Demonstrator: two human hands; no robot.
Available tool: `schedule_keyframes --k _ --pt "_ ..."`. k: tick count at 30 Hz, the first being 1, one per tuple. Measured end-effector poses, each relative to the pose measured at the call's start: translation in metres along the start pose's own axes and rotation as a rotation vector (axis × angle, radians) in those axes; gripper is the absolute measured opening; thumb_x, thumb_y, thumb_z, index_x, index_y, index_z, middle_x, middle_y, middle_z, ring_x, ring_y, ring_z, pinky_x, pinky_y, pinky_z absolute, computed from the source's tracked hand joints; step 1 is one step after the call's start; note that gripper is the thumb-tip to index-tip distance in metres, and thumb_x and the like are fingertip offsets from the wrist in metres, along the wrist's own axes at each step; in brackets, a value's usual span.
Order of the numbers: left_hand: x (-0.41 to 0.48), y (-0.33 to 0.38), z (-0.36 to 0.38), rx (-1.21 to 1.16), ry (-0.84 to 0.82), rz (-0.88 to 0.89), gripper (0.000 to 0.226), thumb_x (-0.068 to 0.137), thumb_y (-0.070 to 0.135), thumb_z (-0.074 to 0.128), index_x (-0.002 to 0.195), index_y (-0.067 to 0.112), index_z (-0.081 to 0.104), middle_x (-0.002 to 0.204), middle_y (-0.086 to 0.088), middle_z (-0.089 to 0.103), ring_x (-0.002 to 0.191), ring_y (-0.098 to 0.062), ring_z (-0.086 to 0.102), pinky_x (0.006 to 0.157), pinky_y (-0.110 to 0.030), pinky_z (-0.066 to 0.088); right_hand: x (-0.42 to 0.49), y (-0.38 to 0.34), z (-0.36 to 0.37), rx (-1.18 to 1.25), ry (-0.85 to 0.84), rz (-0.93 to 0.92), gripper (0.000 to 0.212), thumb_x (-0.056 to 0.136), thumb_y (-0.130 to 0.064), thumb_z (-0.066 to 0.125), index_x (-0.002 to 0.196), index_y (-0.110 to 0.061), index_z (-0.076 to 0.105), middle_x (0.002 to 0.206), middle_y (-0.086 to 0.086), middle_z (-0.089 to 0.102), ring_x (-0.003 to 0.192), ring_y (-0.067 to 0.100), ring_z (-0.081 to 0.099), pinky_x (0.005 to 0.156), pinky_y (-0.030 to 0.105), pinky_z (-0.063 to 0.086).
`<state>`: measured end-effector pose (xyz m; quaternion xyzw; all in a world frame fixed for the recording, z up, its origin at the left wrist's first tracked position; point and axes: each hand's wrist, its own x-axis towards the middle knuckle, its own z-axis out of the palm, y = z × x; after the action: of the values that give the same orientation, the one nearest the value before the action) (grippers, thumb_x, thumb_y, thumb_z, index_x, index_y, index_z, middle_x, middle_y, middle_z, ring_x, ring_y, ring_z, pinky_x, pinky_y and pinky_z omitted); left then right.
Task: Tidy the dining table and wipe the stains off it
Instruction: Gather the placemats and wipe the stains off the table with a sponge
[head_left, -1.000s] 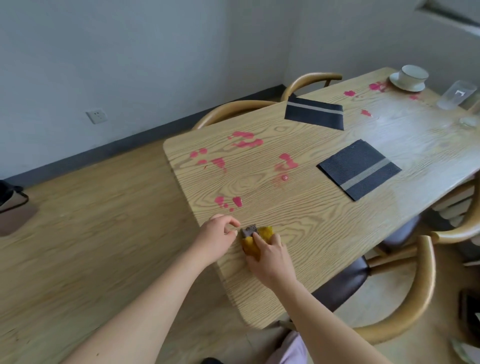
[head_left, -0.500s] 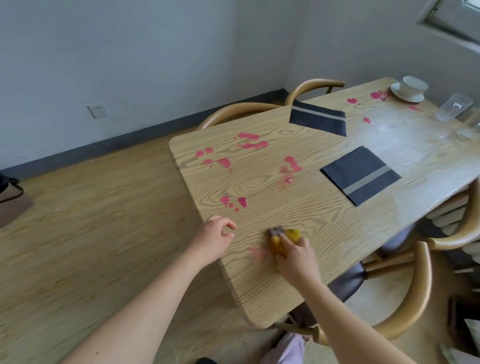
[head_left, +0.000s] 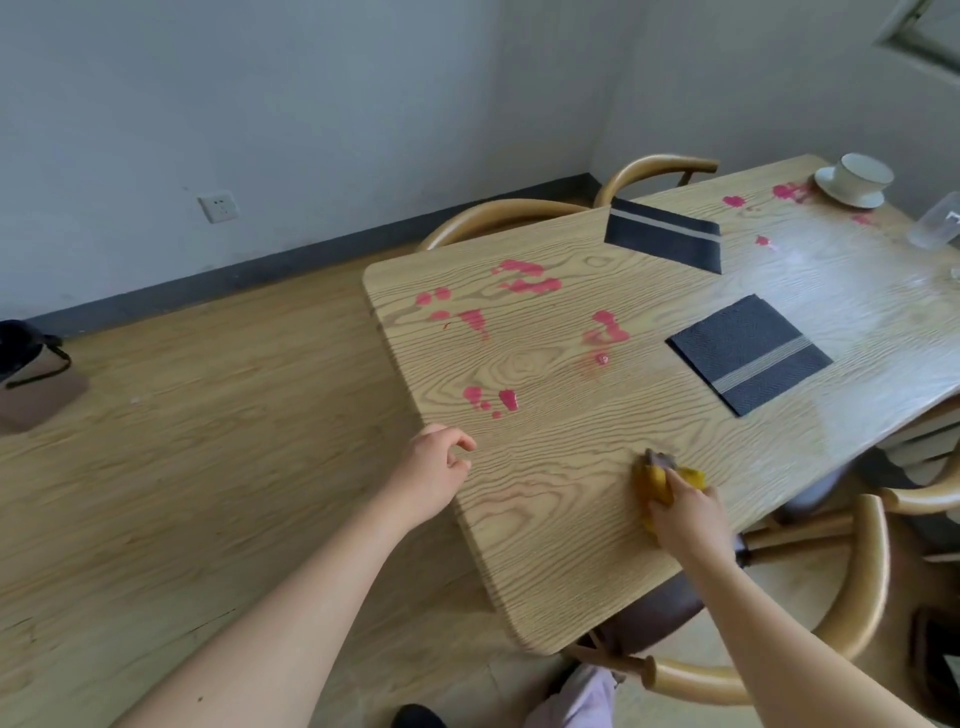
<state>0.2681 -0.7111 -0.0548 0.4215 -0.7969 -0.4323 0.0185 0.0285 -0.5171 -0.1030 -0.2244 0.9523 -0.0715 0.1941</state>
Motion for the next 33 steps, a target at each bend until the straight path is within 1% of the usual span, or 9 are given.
schedule_keyframes --k 4,9,11,14,18,21,26,29,33 --pt "-0.001 0.004 0.006 0.018 -0.038 0.038 0.030 0.095 0.015 0.051 0.125 0.021 0.052 0.131 0.005 0.042 0.113 -0.013 0.047 0.090 -0.021 0.038 -0.022 -0.031 0.010 -0.012 0.008 -0.027 0.058 0.093 -0.030 0.051 0.148 -0.031 0.031 0.136 0.013 0.036 0.119 0.033 0.043 0.094 0.038 0.041" --pt "0.000 0.005 0.007 0.046 0.001 0.083 0.037 0.095 0.010 0.047 0.131 0.020 0.049 0.141 0.004 0.038 0.129 -0.017 0.038 0.102 -0.025 0.032 -0.091 -0.124 0.052 -0.073 -0.086 -0.505 0.056 0.094 -0.036 0.049 0.146 -0.040 0.031 0.130 0.005 0.038 0.118 0.029 0.043 0.091 0.036 0.045" --pt "0.001 0.000 0.001 0.055 0.049 0.080 0.037 0.095 0.008 0.046 0.130 0.019 0.051 0.142 0.004 0.038 0.129 -0.016 0.039 0.101 -0.023 0.031 -0.099 -0.139 0.055 -0.114 -0.125 -0.594 0.054 0.095 -0.036 0.047 0.146 -0.041 0.029 0.123 0.006 0.038 0.112 0.028 0.043 0.088 0.036 0.046" --pt "0.002 -0.012 -0.008 0.073 0.052 0.066 0.035 0.095 0.008 0.045 0.128 0.020 0.052 0.140 0.005 0.039 0.124 -0.015 0.043 0.095 -0.020 0.033 -0.081 -0.116 0.047 -0.098 -0.091 -0.537 0.052 0.093 -0.037 0.048 0.143 -0.041 0.034 0.119 0.004 0.041 0.106 0.027 0.048 0.087 0.034 0.044" --pt "-0.004 -0.018 -0.010 0.142 0.021 0.098 0.035 0.096 0.011 0.045 0.129 0.022 0.051 0.141 0.010 0.037 0.123 -0.013 0.043 0.091 -0.020 0.034 -0.039 -0.053 0.025 -0.037 0.018 -0.207 0.057 0.092 -0.034 0.054 0.146 -0.031 0.035 0.124 0.008 0.042 0.108 0.029 0.050 0.091 0.034 0.044" --pt "-0.009 -0.014 -0.008 0.206 0.007 0.157 0.037 0.096 0.012 0.045 0.132 0.024 0.049 0.141 0.011 0.037 0.128 -0.012 0.039 0.098 -0.022 0.032 -0.039 -0.042 0.016 -0.055 0.020 -0.049 0.058 0.095 -0.033 0.051 0.149 -0.027 0.030 0.127 0.012 0.040 0.110 0.032 0.048 0.092 0.037 0.043" --pt "-0.011 -0.013 -0.017 0.267 0.025 0.196 0.042 0.096 0.016 0.046 0.137 0.026 0.044 0.144 0.011 0.035 0.131 -0.011 0.036 0.102 -0.026 0.034 -0.082 -0.112 0.042 -0.072 -0.053 -0.343 0.054 0.096 -0.032 0.046 0.146 -0.040 0.027 0.135 0.009 0.034 0.118 0.028 0.040 0.091 0.036 0.044" --pt "-0.010 -0.016 -0.024 0.295 0.031 0.184 0.043 0.095 0.017 0.047 0.137 0.025 0.044 0.144 0.009 0.035 0.133 -0.012 0.034 0.105 -0.029 0.034 -0.093 -0.145 0.049 -0.152 -0.131 -0.560 0.051 0.097 -0.041 0.042 0.146 -0.042 0.027 0.127 0.005 0.037 0.114 0.026 0.042 0.089 0.034 0.044" --pt "-0.001 -0.018 -0.034 0.255 0.032 0.158 0.041 0.096 0.015 0.047 0.136 0.024 0.046 0.144 0.008 0.035 0.134 -0.014 0.032 0.108 -0.029 0.031 -0.064 -0.116 0.039 -0.104 -0.064 -0.477 0.052 0.095 -0.037 0.047 0.144 -0.044 0.031 0.116 0.001 0.039 0.106 0.023 0.045 0.083 0.032 0.044"
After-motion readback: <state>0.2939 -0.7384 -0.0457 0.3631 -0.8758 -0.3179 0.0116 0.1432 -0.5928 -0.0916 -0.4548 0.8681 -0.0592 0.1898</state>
